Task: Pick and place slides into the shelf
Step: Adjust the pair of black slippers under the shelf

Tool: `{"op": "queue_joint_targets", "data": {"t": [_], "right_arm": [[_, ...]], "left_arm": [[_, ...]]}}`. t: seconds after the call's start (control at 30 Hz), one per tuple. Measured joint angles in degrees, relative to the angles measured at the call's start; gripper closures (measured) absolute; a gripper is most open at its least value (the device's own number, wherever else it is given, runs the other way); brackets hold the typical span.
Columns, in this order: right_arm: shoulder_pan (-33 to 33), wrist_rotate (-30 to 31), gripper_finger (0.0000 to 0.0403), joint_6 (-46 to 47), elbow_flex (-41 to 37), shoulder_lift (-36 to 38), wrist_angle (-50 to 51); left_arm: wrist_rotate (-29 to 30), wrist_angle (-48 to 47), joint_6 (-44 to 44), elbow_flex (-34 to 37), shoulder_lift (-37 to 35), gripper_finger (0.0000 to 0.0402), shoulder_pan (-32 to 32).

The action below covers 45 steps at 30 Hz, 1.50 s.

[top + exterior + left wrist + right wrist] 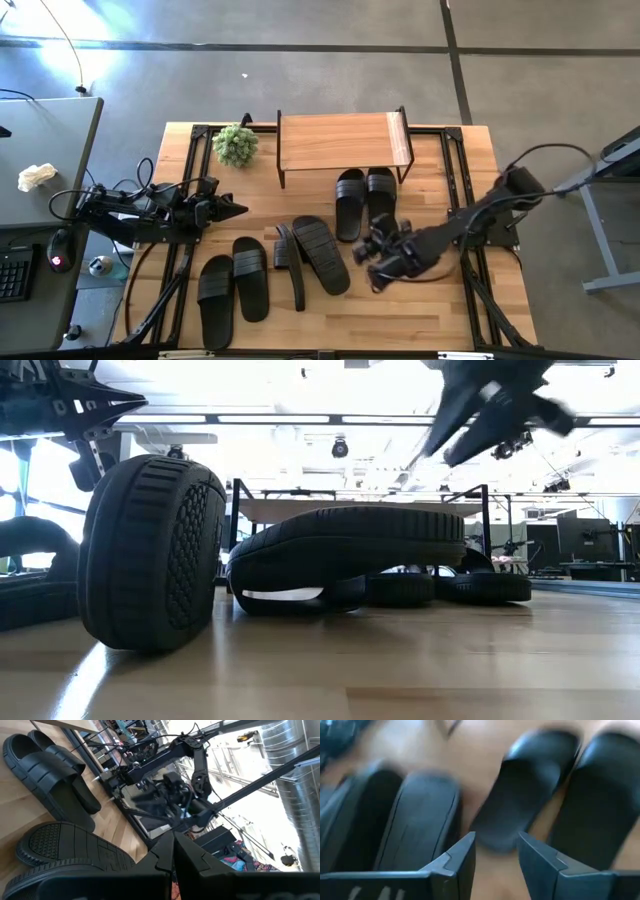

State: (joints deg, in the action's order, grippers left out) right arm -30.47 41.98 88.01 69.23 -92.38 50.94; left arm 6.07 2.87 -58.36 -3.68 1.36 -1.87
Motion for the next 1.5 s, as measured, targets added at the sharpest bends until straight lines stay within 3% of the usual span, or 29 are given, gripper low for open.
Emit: {"op": "queue_joint_targets", "data": {"t": [0.13, 0.33, 0.4, 0.67, 0.8, 0.93, 1.2, 1.5], "right_arm": [[-4.1, -5.6, 0.0299, 0.0, 0.0, 2.0, -1.2], [-8.1, -15.4, 0.0388, 1.9, 0.0, 1.5, -0.1], [-8.9, -16.4, 0.0396, 3.9, 0.0, 0.4, 1.4], [-8.9, -13.2, 0.0401, 15.3, -0.2, -8.3, 9.8], [-7.7, -13.2, 0.0402, 20.1, -4.2, -11.9, 6.4], [-6.6, -9.0, 0.0403, 27.3, -10.2, -12.3, 0.3], [-2.7, -7.5, 0.0403, 25.6, -16.4, -12.2, -9.7], [1.9, -4.6, 0.0403, 23.7, -17.6, -12.2, -10.3]], "left_arm": [[0.0, 0.0, 0.6, 0.0, 0.0, 0.0401, 0.0], [0.2, 0.0, 1.1, 0.0, 0.0, 0.0401, 0.0], [0.2, 0.0, 1.1, 0.0, 0.0, 0.0401, 0.0], [0.2, -0.1, 2.3, 0.0, 0.0, 0.0401, 0.0], [1.2, -0.1, 2.7, 0.0, 0.0, 0.0401, 0.0], [2.2, -0.1, 2.8, 0.0, 0.0, 0.0401, 0.0], [2.5, -0.1, 2.8, 0.0, 0.0, 0.0401, 0.0], [3.1, 0.0, 2.8, 0.0, 0.0, 0.0401, 0.0]]}}
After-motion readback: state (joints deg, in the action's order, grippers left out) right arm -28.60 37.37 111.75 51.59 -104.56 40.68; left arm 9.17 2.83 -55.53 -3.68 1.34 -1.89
